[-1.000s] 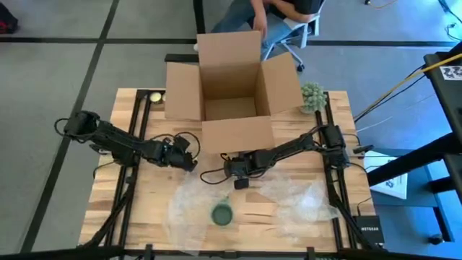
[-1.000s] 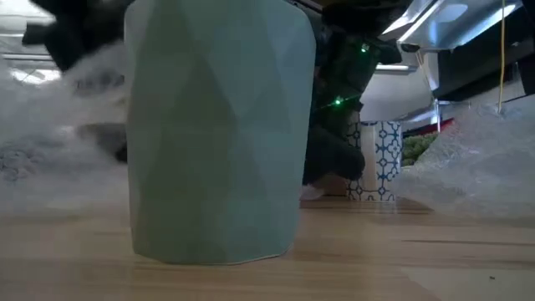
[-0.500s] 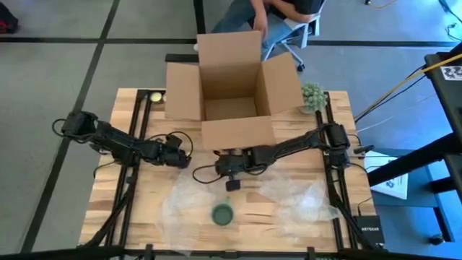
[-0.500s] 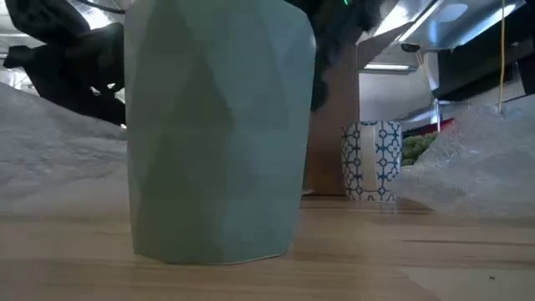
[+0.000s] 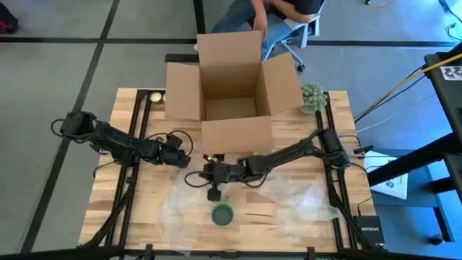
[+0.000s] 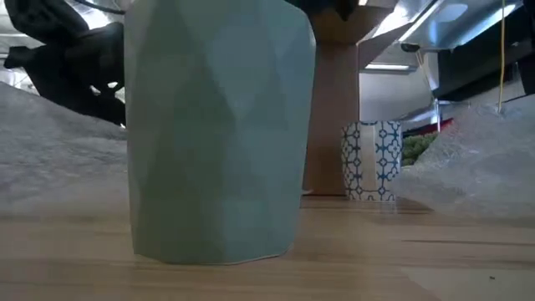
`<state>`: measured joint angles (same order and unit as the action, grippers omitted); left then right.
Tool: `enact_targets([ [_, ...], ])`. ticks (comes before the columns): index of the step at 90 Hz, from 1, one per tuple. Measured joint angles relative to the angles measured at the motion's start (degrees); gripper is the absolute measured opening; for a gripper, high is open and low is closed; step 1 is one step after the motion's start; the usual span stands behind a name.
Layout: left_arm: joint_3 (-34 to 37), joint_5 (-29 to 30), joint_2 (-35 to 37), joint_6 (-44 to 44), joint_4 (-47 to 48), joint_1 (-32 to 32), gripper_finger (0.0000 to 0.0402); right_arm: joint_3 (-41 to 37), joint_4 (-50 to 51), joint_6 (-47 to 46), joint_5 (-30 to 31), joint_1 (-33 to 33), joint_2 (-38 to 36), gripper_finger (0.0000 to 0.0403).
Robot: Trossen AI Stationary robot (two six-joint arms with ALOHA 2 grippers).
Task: Wrap mug
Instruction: Wrap the green mug with bubble wrap
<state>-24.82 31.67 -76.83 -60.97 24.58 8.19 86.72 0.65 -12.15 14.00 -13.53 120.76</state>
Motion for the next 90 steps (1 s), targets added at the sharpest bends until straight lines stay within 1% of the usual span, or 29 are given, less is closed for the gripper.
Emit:
enact_targets([
  [4,0.02,-0.11,0.08,0.15,-0.07,0.0,0.0136,0.0,0.01,-1.4,-2.3,0.1,0.39,0.0001],
  [9,0.02,-0.24,0.32,0.46,-0.07,0.0,0.0136,0.0,-0.37,-3.18,-3.56,0.12,1.12,0.0001],
  [15,0.02,-0.38,0.55,0.99,-0.12,0.0,0.0136,-0.02,0.2,-4.71,-3.86,0.55,1.48,0.0009],
  [20,0.02,-0.66,0.72,1.14,-0.19,0.0,0.0136,-0.04,0.38,-6.73,-4.13,0.97,1.59,0.0024],
  [27,0.0,-0.91,0.72,1.14,-0.24,0.0,0.0136,0.06,-0.85,-9.83,-4.65,2.03,2.28,0.0057],
  [39,0.02,-1.27,0.72,1.14,-0.53,0.17,0.0136,0.02,-2.21,-11.85,-6.07,3.14,4.38,0.0131],
  [47,0.03,-1.43,0.72,1.12,-0.83,0.54,0.0136,-0.05,-3.85,-12.06,-9.08,3.12,5.94,0.0177],
  [55,0.02,-1.41,0.72,1.08,-1.0,0.92,0.0136,-0.09,-4.07,-12.06,-10.36,3.01,6.31,0.021],
  [60,0.03,-1.47,0.74,1.07,-1.09,0.98,0.0136,0.04,-5.26,-12.06,-11.35,3.01,6.58,0.0224],
  [67,0.02,-1.56,0.74,1.33,-1.32,0.96,0.0136,0.02,-6.3,-12.06,-13.09,3.05,6.93,0.0234],
  [76,0.02,-1.42,0.74,1.38,-1.44,0.94,0.0136,0.06,-8.18,-12.08,-14.45,3.05,8.33,0.0234],
  [83,0.02,-1.41,0.74,1.38,-1.32,0.94,0.0136,-0.01,-7.62,-12.87,-15.11,3.05,9.33,0.0224],
  [90,0.02,-1.38,0.74,1.36,-1.3,0.96,0.0136,-0.02,-7.59,-13.24,-15.14,3.05,9.58,0.0198],
])
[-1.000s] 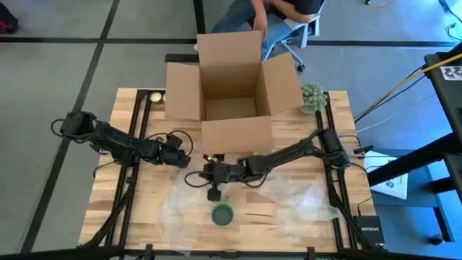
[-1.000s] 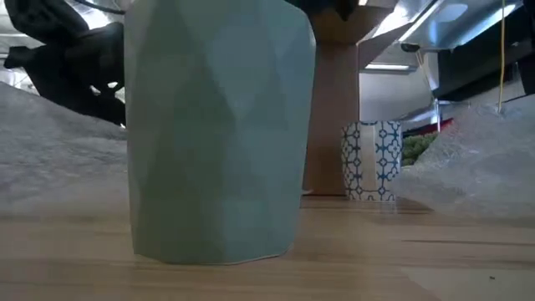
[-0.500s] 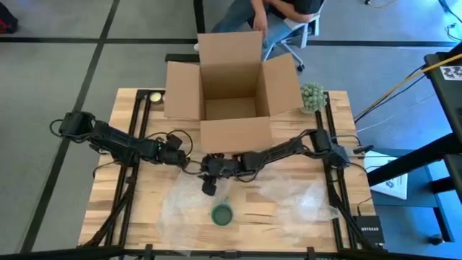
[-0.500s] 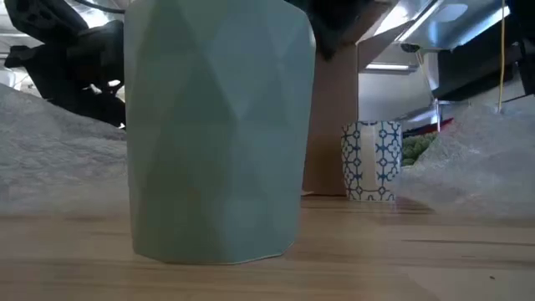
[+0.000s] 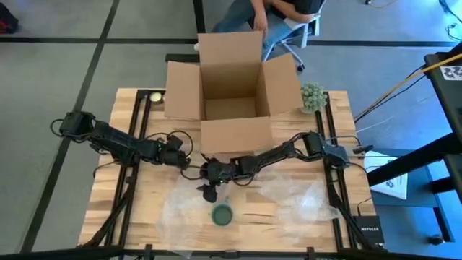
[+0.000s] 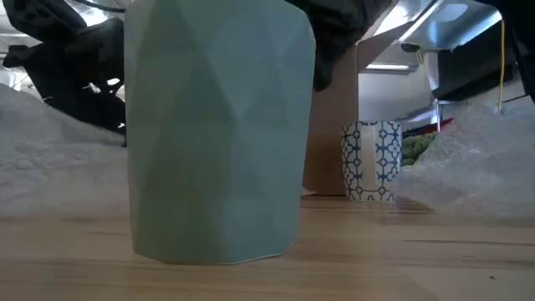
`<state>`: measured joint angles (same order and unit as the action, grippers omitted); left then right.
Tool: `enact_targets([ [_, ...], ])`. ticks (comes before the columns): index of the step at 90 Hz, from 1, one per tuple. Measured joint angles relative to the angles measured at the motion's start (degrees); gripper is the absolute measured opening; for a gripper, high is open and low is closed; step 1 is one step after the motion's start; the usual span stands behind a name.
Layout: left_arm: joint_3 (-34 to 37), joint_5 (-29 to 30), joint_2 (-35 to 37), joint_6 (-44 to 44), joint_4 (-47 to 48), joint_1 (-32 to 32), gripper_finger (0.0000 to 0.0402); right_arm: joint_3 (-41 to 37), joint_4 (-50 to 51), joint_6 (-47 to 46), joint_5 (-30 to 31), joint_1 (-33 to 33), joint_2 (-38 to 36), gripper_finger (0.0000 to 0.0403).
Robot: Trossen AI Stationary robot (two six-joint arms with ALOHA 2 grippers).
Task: Wrap mug
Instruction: Wrap the green mug with bubble wrap
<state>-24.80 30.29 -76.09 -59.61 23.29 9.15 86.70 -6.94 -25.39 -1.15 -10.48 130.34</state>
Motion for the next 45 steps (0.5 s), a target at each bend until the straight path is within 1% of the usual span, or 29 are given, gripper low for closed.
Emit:
enact_targets([
  [5,0.0,0.04,0.0,0.02,0.08,0.0,0.0136,0.0,-0.28,0.07,0.02,0.0,0.0,0.0168],
  [11,-0.02,0.11,0.0,0.1,0.15,0.0,0.0136,0.0,-0.43,0.09,-0.47,-0.04,-0.03,0.0119],
  [18,-0.05,0.13,0.02,0.09,0.8,0.0,0.0136,0.0,-0.27,0.11,-3.99,-0.03,-0.19,0.0047],
  [22,-0.12,0.19,0.02,-0.13,1.58,0.0,0.0136,0.0,-0.59,0.41,-6.35,-0.02,-0.4,0.002],
  [25,-0.15,0.3,0.04,-0.36,2.46,0.0,0.0136,0.0,-0.68,0.57,-8.07,-0.04,-0.57,0.0013],
  [31,-0.15,0.32,0.04,-1.17,4.47,0.0,0.0136,0.02,-0.75,-0.03,-10.39,-0.32,-0.66,0.0015],
  [45,-0.22,0.55,0.09,-3.94,8.78,0.02,0.0136,0.02,0.37,0.37,-10.55,-1.51,-1.17,0.0003],
])
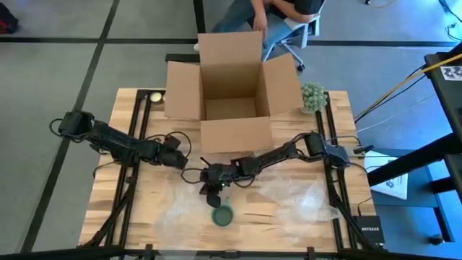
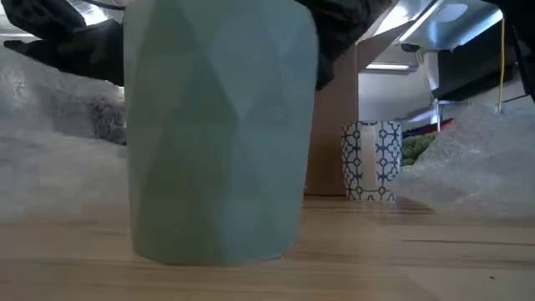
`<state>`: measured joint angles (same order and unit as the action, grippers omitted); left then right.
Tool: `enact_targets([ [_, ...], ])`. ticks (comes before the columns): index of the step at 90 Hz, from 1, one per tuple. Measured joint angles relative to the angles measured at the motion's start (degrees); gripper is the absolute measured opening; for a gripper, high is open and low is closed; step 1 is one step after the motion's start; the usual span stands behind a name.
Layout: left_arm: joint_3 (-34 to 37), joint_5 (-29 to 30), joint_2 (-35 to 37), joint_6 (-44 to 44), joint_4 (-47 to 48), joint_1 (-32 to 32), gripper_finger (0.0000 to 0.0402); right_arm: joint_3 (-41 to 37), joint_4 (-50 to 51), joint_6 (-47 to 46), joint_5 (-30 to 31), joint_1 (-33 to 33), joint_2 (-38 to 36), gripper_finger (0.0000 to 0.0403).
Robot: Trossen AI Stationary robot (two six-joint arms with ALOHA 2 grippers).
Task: Wrap mug
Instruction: Wrap the green mug with bubble wrap
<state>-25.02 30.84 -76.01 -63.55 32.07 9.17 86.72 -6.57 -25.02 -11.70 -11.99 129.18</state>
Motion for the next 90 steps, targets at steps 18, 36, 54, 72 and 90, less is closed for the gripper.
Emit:
enact_targets([
  [18,0.1,1.94,0.0,-4.17,5.21,-0.01,0.0136,-0.02,5.99,2.8,4.73,-2.28,-3.9,0.0001],
  [36,0.2,3.15,-0.09,-6.04,6.69,-0.02,0.0136,0.02,8.49,4.28,7.67,-4.5,-6.35,0.0],
  [54,0.2,3.37,-0.09,-6.36,6.68,-0.04,0.0136,0.02,7.55,4.28,5.02,-7.63,-8.02,0.0],
  [72,0.2,3.53,-0.09,-6.65,6.46,-0.04,0.0136,0.02,8.47,2.61,-0.06,-10.89,-8.04,0.0],
  [90,0.22,3.61,-0.09,-6.99,6.15,-0.04,0.0136,0.02,9.1,4.64,-2.44,-11.16,-8.46,0.0009],
])
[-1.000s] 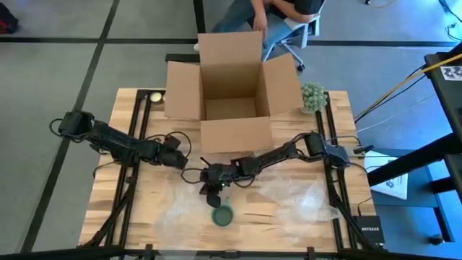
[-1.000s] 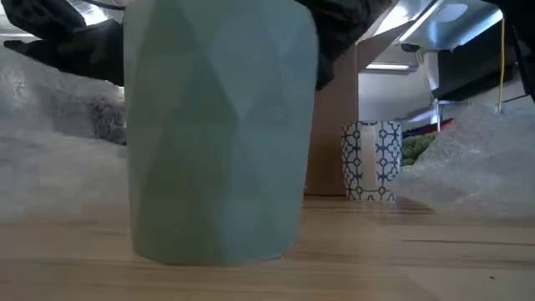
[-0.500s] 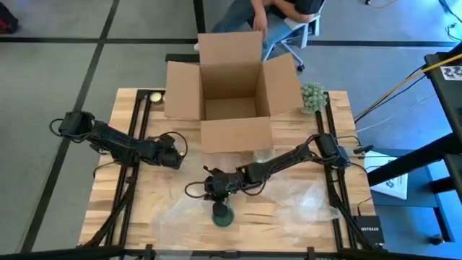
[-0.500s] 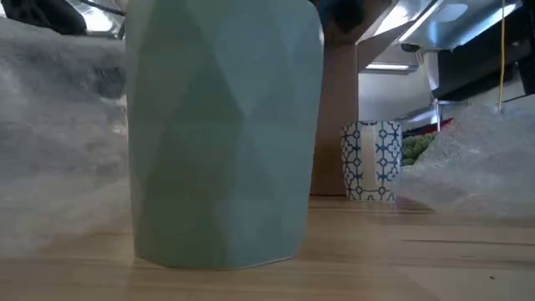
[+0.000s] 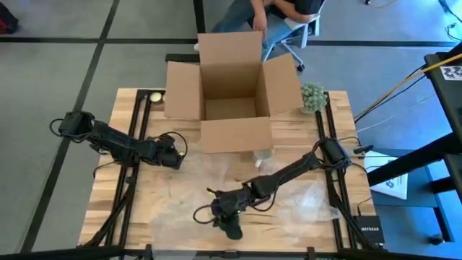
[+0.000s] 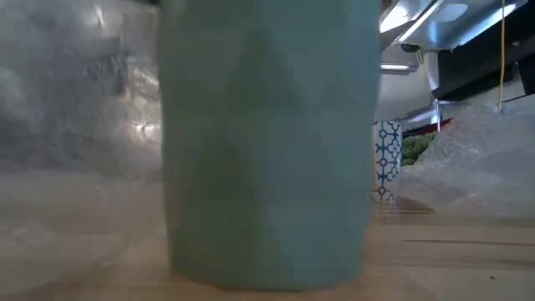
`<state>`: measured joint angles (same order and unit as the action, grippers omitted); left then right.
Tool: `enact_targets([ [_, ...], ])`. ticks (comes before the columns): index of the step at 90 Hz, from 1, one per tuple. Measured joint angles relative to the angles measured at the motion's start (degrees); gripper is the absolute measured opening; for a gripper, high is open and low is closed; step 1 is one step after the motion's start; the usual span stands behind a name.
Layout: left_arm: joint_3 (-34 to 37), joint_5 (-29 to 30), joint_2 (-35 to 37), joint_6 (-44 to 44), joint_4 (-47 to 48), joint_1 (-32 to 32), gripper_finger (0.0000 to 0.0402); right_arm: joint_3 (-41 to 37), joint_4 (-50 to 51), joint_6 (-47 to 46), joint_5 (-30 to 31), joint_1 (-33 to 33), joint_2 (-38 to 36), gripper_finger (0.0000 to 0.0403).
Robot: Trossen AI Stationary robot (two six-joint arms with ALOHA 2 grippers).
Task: Wrap mug
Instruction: Wrap the green mug with bubble wrap
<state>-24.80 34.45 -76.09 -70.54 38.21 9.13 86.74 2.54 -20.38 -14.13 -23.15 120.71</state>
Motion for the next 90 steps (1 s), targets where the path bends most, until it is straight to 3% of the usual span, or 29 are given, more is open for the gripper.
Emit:
enact_targets([
  [20,-0.02,-0.16,0.02,-0.02,-0.15,0.0,0.0136,0.0,4.78,6.25,2.18,2.4,-4.64,0.0093],
  [43,-0.02,-0.39,0.02,0.49,-0.23,0.0,0.0136,0.11,21.17,10.16,3.71,4.11,-12.72,0.0199],
  [55,-0.09,-0.38,0.12,1.81,-0.04,0.04,0.0136,-0.17,28.73,9.02,7.74,1.31,-11.87,0.021],
  [72,-1.61,0.56,2.58,2.2,0.97,0.04,0.0136,-0.11,27.88,7.45,17.48,-0.88,-9.06,0.0211],
  [90,-2.27,1.38,6.01,3.28,0.78,0.04,0.0136,0.02,29.31,-4.69,17.18,-0.4,-6.71,0.0211],
])
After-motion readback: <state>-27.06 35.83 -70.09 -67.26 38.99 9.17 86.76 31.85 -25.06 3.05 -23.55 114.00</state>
